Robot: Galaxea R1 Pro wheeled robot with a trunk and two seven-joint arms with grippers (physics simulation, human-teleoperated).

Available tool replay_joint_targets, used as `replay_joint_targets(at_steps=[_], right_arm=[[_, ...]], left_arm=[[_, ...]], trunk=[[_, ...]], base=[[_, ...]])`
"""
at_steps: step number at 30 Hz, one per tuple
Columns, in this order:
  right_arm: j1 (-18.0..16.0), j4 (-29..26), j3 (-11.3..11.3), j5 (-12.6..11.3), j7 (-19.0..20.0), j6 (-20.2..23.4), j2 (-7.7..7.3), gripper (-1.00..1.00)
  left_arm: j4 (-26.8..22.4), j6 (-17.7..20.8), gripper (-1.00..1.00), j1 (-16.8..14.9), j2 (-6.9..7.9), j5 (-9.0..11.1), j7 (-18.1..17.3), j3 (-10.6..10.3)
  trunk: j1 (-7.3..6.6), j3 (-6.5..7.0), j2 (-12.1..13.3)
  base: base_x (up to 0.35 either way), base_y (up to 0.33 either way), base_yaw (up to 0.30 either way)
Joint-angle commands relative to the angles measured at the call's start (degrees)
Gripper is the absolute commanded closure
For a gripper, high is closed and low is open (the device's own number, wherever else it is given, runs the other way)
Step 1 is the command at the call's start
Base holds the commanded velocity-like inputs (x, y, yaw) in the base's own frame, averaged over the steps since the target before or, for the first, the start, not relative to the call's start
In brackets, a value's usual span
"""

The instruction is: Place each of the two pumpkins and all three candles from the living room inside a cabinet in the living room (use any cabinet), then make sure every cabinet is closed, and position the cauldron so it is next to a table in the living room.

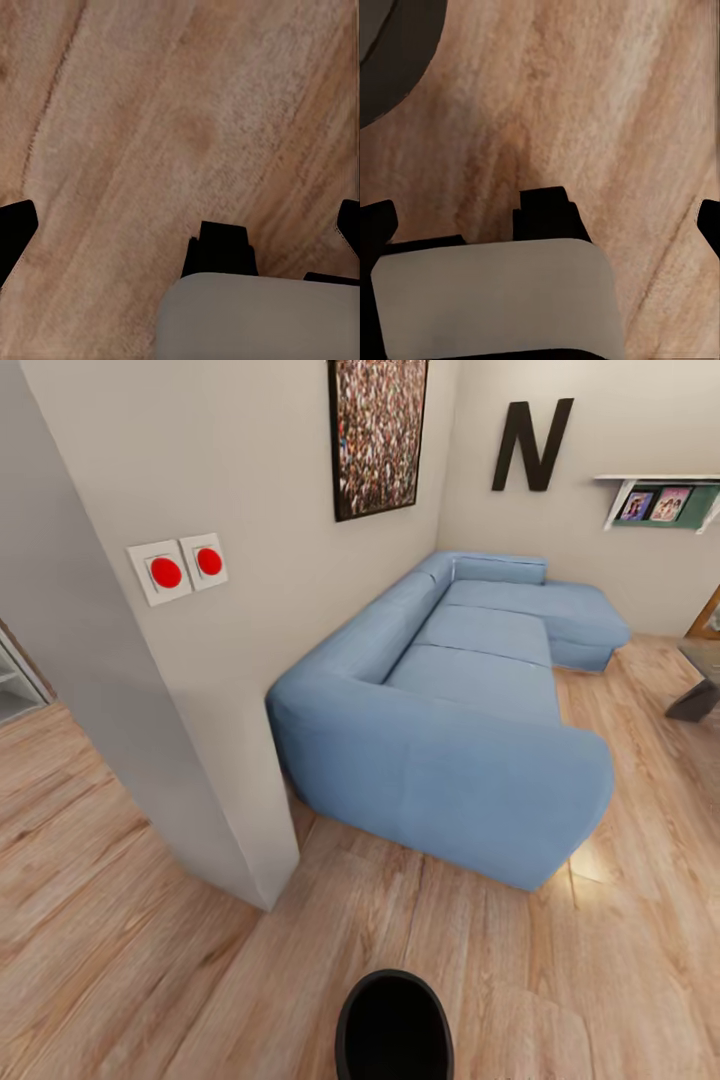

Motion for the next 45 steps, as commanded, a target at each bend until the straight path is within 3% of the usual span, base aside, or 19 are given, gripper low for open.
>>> replay_joint_targets(at_steps=[1, 22, 29, 36, 37, 38, 39, 42, 44, 45], right_arm=[[0.0, 0.0, 0.0, 0.0, 0.0, 0.0, -0.06, -1.00], [0.0, 0.0, 0.0, 0.1, -0.1, 0.0, -0.21, -1.00], [0.0, 0.2, 0.2, 0.4, -0.1, -0.1, -0.35, -1.00], [0.0, 0.0, 0.4, 0.7, -0.3, 0.5, -0.07, -1.00], [-0.3, -0.2, 0.4, 1.5, -0.7, 0.9, -0.10, -1.00], [-5.0, -1.4, 0.3, 4.2, -4.5, 8.3, 1.03, -1.00], [-7.4, -2.3, 0.3, 4.7, -7.3, 14.1, 2.29, -1.00], [-10.7, -5.6, 0.1, 4.7, -10.7, 20.2, 4.01, -1.00], [-12.6, -7.6, -0.1, 4.5, -11.6, 21.7, 4.37, -1.00], [-13.1, -8.0, -0.1, 4.5, -11.7, 21.9, 4.44, -1.00]], left_arm=[[0.0, 0.0, -1.00, 0.0, 0.00, 0.0, 0.0, 0.0], [-0.3, 0.0, -1.00, 0.0, -0.24, -0.1, -0.1, 0.0], [-1.3, 0.0, -1.00, 0.0, -2.42, 0.0, 0.0, 0.0], [-0.4, -0.4, -1.00, -0.1, -2.51, 0.0, 0.3, 0.3], [-0.3, -0.1, -1.00, -0.7, -3.03, 0.0, 0.5, 0.4], [-0.2, 1.2, -1.00, -6.3, -7.22, -0.2, 0.6, 0.4], [-0.3, 4.3, -1.00, -8.6, -8.61, -0.2, 0.6, 0.4], [-0.8, 13.4, -1.00, -14.7, -10.59, -0.2, 0.4, 0.4], [-1.2, 19.0, -1.00, -18.4, -12.03, -0.2, 0.5, 0.4], [-1.2, 20.0, -1.00, -19.2, -12.28, -0.2, 0.5, 0.4]], trunk=[[0.00, 0.06, 0.0], [0.00, 1.02, 0.0], [0.00, 1.03, 0.0], [0.00, 1.03, 0.0], [0.00, 1.03, 0.0], [0.00, 1.03, 0.0], [0.00, 1.03, 0.0], [0.00, 1.03, 0.0], [0.00, 1.03, 0.0], [0.00, 1.03, 0.0]], base=[[0.022, 0.001, -0.270], [0.002, 0.000, -0.230], [0.000, 0.000, -0.009], [0.000, 0.000, 0.000], [0.000, 0.000, 0.000], [0.000, 0.000, 0.000], [0.000, 0.000, 0.000], [0.000, 0.000, 0.000], [0.000, 0.000, 0.000], [0.000, 0.000, 0.000]])
